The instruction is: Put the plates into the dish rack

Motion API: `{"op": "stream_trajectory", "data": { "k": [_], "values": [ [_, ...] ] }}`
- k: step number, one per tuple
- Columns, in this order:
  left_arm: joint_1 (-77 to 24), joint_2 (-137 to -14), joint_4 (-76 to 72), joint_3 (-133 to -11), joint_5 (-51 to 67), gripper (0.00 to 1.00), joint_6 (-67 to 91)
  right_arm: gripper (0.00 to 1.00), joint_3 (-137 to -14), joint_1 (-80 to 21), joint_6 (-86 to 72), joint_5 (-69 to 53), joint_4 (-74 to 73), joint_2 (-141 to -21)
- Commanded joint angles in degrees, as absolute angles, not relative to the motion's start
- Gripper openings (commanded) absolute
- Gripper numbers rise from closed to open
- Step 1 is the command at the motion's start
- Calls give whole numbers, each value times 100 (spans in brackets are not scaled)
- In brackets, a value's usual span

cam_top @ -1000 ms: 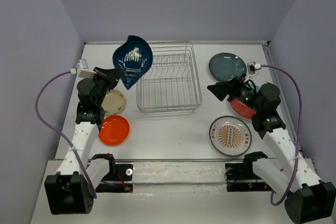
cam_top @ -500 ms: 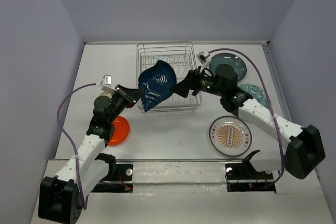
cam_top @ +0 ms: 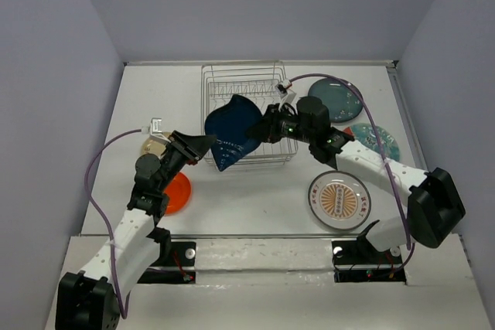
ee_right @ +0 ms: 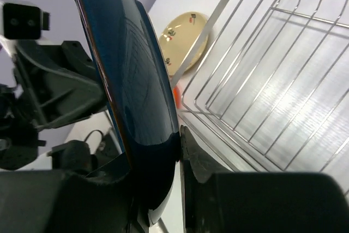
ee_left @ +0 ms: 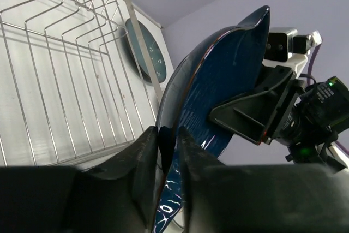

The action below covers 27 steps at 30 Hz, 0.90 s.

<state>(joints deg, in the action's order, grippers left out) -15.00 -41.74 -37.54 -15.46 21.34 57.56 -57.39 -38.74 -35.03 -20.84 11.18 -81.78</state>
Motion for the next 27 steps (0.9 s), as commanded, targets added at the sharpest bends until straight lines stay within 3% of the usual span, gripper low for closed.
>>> {"op": "stream_trajectory", "data": {
  "k": [1, 2, 3, 5, 11, 15, 21, 27],
  "values": [
    [-1494, -3841, -4510, -1854, 2495, 55, 5933, 7, -6283, -3990, -3121, -1425, 1144, -7937],
    [-1485, -3815, -4378, -1907, 2574, 64, 5837, 7, -6441, -3990, -2998, -1302, 908, -7971],
    [-1485, -3762, -4046, -2055, 2767, 81, 5584, 7, -6886, -3990, -2640, -1075, 314, -8076],
    [-1485, -3657, -3580, -2353, 2970, 99, 5231, 7, -7311, -3990, -2218, -723, -452, -8156],
    [-1485, -3200, -1025, -3180, 2857, 99, 3500, 7, -8986, -3806, -1355, 596, -1947, -8725],
    [-1494, -2963, -231, -3410, 2567, 99, 2675, 7, -10357, -3551, -872, 1359, -3159, -9480],
    [-1793, -3058, 290, -3419, 2074, 99, 2031, 7, -12345, -2910, -527, 1837, -4717, -10449],
    [-2100, -3181, 281, -3445, 2092, 99, 1951, 7, -13051, -2716, -650, 2213, -5194, -11100]
  ]
}}
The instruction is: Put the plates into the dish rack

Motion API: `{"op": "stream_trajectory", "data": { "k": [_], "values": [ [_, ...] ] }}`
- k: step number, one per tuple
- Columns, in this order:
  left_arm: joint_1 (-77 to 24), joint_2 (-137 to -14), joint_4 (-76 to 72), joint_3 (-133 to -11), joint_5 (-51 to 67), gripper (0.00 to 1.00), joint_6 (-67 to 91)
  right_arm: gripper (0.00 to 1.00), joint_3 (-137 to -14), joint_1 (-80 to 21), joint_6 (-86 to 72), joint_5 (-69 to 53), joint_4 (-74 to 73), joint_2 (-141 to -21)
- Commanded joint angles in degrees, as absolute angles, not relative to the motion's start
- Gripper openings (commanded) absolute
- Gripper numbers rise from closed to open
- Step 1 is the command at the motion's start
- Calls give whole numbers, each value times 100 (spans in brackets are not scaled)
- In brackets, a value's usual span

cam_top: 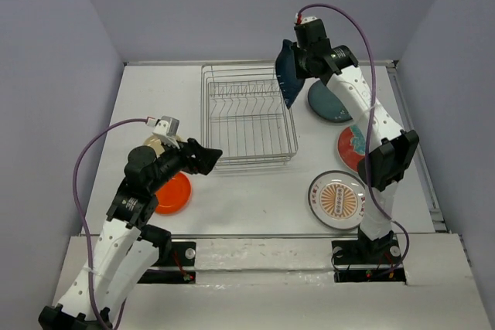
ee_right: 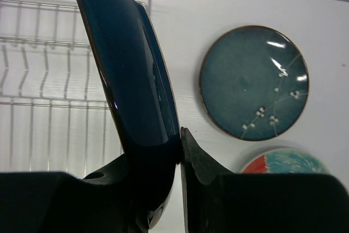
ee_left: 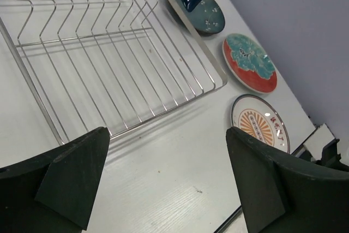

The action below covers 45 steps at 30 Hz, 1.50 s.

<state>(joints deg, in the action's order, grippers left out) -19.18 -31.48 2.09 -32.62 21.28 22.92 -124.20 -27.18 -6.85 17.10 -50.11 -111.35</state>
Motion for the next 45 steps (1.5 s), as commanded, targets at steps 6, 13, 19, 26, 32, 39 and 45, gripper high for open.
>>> {"op": "stream_trajectory", "data": {
  "k": [6, 13, 19, 26, 32, 39, 45],
  "values": [
    [-2206, -3164, 308, -3419, 2083, 99, 1934, 7, -13350, -2593, -905, 2031, -5168, -11574],
    [-2197, -3146, 316, -3410, 2048, 99, 1934, 7, -13535, -2540, -1116, 1951, -5194, -11918],
    [-2197, -3182, 308, -3410, 2030, 99, 1942, 7, -13281, -2540, -1555, 2065, -5010, -11953],
    [-2197, -3199, 308, -3401, 2021, 99, 1942, 7, -13402, -2540, -1916, 2408, -4974, -12146],
    [-2206, -3226, 290, -3410, 2039, 99, 1951, 7, -13430, -2540, -2127, 2558, -5133, -12313],
    [-2215, -3226, 290, -3401, 2039, 99, 1951, 7, -13640, -2698, -2312, 2926, -5124, -12480],
    [-2215, -3234, 290, -3401, 2030, 99, 1960, 7, -14062, -2856, -2093, 3331, -5212, -12822]
  ]
}}
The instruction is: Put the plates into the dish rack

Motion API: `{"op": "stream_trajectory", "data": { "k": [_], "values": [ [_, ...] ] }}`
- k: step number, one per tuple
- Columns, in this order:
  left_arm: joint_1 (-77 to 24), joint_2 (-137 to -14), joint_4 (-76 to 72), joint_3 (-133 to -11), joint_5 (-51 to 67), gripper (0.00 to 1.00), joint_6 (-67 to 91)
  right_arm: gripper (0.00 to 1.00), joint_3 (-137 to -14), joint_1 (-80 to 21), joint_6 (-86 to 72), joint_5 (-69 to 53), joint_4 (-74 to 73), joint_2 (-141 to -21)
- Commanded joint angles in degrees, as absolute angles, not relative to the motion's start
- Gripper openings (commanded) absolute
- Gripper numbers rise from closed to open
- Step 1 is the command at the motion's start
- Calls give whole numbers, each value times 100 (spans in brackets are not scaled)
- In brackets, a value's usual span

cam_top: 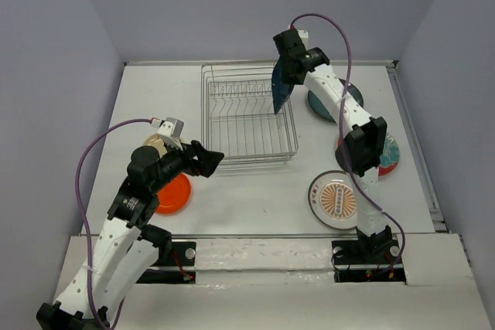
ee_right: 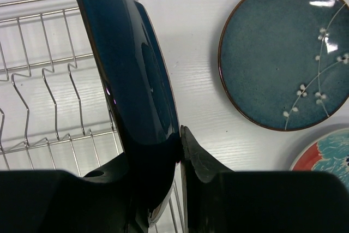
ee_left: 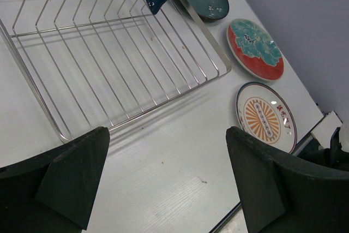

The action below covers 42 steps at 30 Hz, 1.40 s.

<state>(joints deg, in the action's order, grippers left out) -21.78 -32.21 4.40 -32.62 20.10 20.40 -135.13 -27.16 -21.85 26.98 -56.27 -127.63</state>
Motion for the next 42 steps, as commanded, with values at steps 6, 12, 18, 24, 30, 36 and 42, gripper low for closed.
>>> {"op": "stream_trajectory", "data": {
  "k": [6, 12, 18, 24, 30, 36, 42],
  "values": [
    [-2232, -3208, 299, -3384, 2030, 99, 1969, 7, -14255, -3076, -1802, 3805, -5221, -13087],
    [-2224, -3269, 299, -3384, 2021, 99, 1969, 7, -14528, -3340, -1363, 4561, -5186, -13403],
    [-2224, -3296, 290, -3384, 2030, 99, 1986, 7, -14195, -3340, -1836, 4904, -5177, -13044],
    [-2346, -3349, 272, -3384, 2057, 99, 2021, 7, -13861, -3393, -2469, 4974, -5159, -12771],
    [-2627, -3384, 272, -3375, 2039, 99, 2030, 7, -13465, -3393, -2926, 5326, -5133, -12604],
    [-2804, -3314, 316, -3375, 1995, 99, 2004, 7, -13947, -3506, -2603, 5265, -5089, -13077],
    [-2839, -3261, 343, -3393, 1960, 99, 2004, 7, -14318, -3612, -2241, 5168, -5080, -13614]
  ]
}}
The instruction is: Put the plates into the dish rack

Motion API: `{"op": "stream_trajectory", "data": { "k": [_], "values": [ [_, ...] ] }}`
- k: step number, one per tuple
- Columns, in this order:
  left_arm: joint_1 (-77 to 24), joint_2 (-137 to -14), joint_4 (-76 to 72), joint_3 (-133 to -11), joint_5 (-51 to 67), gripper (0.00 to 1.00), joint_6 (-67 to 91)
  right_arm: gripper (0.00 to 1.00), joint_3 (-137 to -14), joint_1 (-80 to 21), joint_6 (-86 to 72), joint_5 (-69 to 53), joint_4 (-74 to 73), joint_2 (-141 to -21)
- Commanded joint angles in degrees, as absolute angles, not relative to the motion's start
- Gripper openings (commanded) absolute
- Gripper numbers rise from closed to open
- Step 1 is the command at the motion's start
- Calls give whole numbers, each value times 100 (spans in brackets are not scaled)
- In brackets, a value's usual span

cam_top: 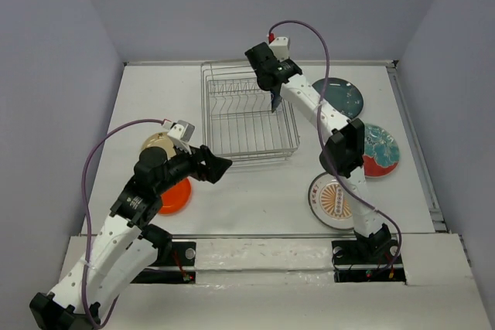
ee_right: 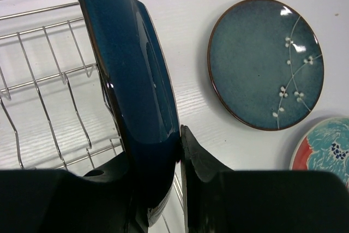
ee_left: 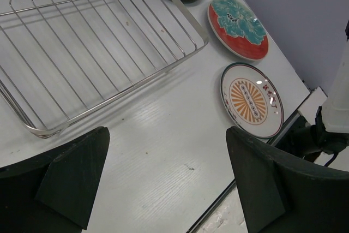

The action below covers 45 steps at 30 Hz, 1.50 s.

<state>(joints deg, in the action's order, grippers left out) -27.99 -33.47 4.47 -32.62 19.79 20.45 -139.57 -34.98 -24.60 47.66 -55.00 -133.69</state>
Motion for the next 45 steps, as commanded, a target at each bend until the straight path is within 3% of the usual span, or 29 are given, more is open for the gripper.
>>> {"op": "stream_trajectory", "data": {
  "k": [1, 5, 6, 8, 11, 14, 19, 22, 26, 28, 32, 33, 35, 37, 39, 45],
  "values": [
    [-2839, -3261, 343, -3393, 1960, 99, 2004, 8, -14291, -3612, -2233, 5194, -5071, -13675],
    [-2839, -3278, 351, -3384, 1960, 99, 2004, 15, -14098, -3612, -2259, 5168, -5028, -13711],
    [-2848, -3287, 343, -3384, 1960, 99, 2004, 28, -13958, -3665, -2250, 5159, -4923, -13694],
    [-2848, -3296, 343, -3392, 1942, 99, 2004, 41, -13843, -3665, -2189, 5089, -4782, -13623],
    [-2848, -3322, 343, -3384, 1934, 99, 2013, 51, -13737, -3665, -1996, 4922, -4562, -13483],
    [-2830, -3340, 343, -3384, 1916, 99, 2004, 73, -13632, -3717, -1829, 4826, -4404, -13203],
    [-2769, -3375, 343, -3384, 1907, 99, 1995, 84, -13281, -3718, -1547, 4281, -4122, -12501],
    [-2725, -3410, 343, -3384, 1898, 99, 2004, 84, -12702, -3718, -1556, 3938, -3929, -11797],
    [-2690, -3410, 351, -3375, 1881, 99, 1995, 82, -11113, -3718, -1652, 3683, -3420, -10559],
    [-2681, -3366, 352, -3366, 1872, 99, 1995, 79, -9761, -3657, -1897, 3709, -3112, -9970],
    [-2663, -3270, 352, -3349, 1828, 99, 2004, 56, -7318, -3148, -2644, 3439, -2664, -8362],
    [-2646, -3261, 352, -3349, 1837, 99, 2004, 45, -6843, -2894, -2802, 3219, -2419, -7697],
    [-2628, -3269, 334, -3349, 1889, 99, 1995, 37, -5554, -1990, -3242, 2423, -2172, -7026],
    [-2602, -3270, 325, -3349, 1933, 99, 1995, 37, -4890, -1227, -3514, 2084, -1864, -6094],
    [-2584, -3261, 316, -3340, 1951, 99, 2004, 49, -4238, -758, -3708, 1934, -1723, -5418],
    [-2540, -3103, 299, -3322, 2021, 99, 1995, 60, -3445, 1280, -3797, 819, -1363, -5054]
  ]
}}
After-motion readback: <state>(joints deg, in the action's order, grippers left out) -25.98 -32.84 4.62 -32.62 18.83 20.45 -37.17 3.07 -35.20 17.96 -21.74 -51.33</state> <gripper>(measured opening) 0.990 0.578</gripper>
